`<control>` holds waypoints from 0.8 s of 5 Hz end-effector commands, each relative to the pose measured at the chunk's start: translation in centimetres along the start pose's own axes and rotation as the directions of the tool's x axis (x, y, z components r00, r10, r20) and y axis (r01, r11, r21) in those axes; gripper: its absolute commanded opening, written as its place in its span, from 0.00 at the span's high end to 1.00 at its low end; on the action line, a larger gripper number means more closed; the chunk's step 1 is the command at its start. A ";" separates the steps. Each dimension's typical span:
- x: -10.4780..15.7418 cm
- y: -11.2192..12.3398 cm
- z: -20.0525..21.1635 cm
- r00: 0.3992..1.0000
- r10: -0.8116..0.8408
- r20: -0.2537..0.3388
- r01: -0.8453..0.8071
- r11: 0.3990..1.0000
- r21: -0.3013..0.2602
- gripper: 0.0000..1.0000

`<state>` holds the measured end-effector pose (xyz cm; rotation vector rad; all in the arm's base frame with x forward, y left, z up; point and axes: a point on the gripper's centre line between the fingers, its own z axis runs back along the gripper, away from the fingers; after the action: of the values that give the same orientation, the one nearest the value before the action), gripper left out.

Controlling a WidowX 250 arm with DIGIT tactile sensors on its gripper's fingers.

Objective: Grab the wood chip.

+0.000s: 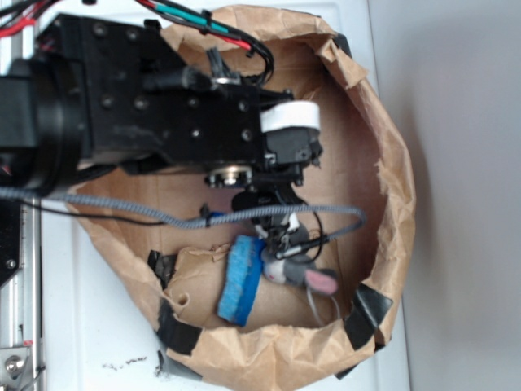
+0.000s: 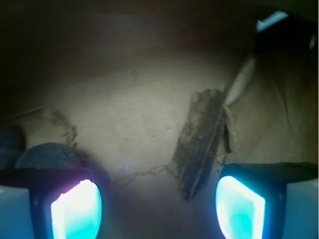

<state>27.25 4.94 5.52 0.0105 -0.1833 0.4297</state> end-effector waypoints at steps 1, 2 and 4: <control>2.7 2.2 1.8 0.958 0.288 0.011 -0.286 0.955 -0.082 0.00; 3.1 1.8 0.8 0.954 0.297 0.041 -0.295 0.954 -0.059 0.00; 1.4 0.5 -2.0 0.968 0.232 0.102 -0.230 0.973 -0.026 0.00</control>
<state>28.34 5.97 2.79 0.0030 -0.2617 0.6825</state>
